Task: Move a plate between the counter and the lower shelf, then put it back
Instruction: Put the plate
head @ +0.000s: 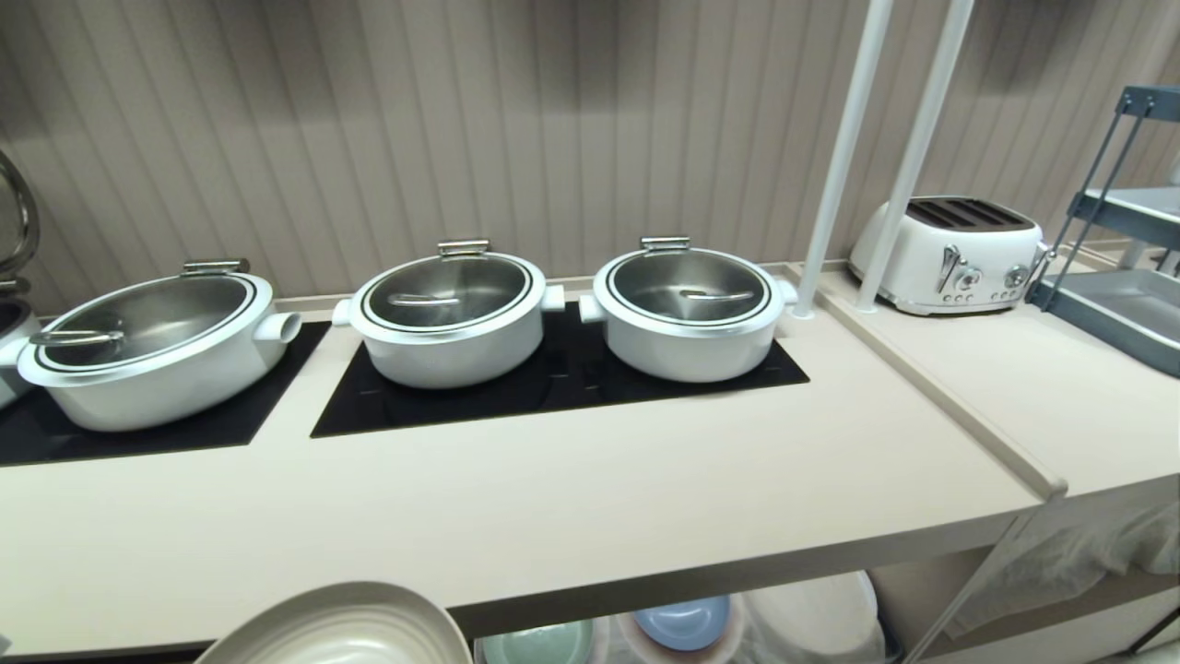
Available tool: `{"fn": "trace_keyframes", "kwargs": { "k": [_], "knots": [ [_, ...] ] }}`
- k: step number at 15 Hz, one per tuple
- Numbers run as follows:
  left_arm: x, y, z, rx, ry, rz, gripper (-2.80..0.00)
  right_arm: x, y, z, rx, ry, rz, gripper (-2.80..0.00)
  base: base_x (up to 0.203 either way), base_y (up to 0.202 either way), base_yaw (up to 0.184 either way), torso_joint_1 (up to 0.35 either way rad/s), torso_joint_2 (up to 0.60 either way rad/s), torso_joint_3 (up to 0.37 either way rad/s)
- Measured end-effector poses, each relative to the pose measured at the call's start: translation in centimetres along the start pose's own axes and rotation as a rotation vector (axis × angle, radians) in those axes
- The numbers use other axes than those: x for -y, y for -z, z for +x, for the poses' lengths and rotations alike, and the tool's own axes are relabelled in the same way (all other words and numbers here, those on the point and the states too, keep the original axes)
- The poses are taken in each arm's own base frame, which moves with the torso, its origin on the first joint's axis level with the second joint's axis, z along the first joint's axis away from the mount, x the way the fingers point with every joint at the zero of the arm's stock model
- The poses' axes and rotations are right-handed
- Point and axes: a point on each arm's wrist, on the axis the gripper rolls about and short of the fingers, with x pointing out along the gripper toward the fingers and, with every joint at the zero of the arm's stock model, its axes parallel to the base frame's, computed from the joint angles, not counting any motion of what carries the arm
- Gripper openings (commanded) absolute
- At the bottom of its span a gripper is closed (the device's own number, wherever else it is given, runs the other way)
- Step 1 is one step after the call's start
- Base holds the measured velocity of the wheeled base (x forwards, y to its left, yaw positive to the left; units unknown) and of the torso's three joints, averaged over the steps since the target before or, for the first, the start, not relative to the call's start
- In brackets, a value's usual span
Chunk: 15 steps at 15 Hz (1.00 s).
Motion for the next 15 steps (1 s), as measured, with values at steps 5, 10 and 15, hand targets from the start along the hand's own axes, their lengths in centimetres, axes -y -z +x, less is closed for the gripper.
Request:
{"fn": "trace_keyframes", "kwargs": {
  "k": [5, 10, 15],
  "knots": [
    [2.6, -2.0, 0.8, 0.006, 0.017, -0.070, -2.80, 0.0, 0.0, 0.0, 0.000, 0.000, 0.000, -2.80, 0.000, 0.000, 0.000, 0.000, 0.00, 0.000],
    [5.7, -4.9, 3.1, 0.023, -0.009, -0.197, -2.80, 0.0, 0.0, 0.0, 0.000, 0.000, 0.000, -2.80, 0.000, 0.000, 0.000, 0.000, 0.00, 0.000],
    [7.0, -9.3, 7.3, 0.096, -0.071, -0.340, -2.80, 0.0, 0.0, 0.0, 0.000, 0.000, 0.000, -2.80, 0.000, 0.000, 0.000, 0.000, 0.00, 0.000]
  ]
}}
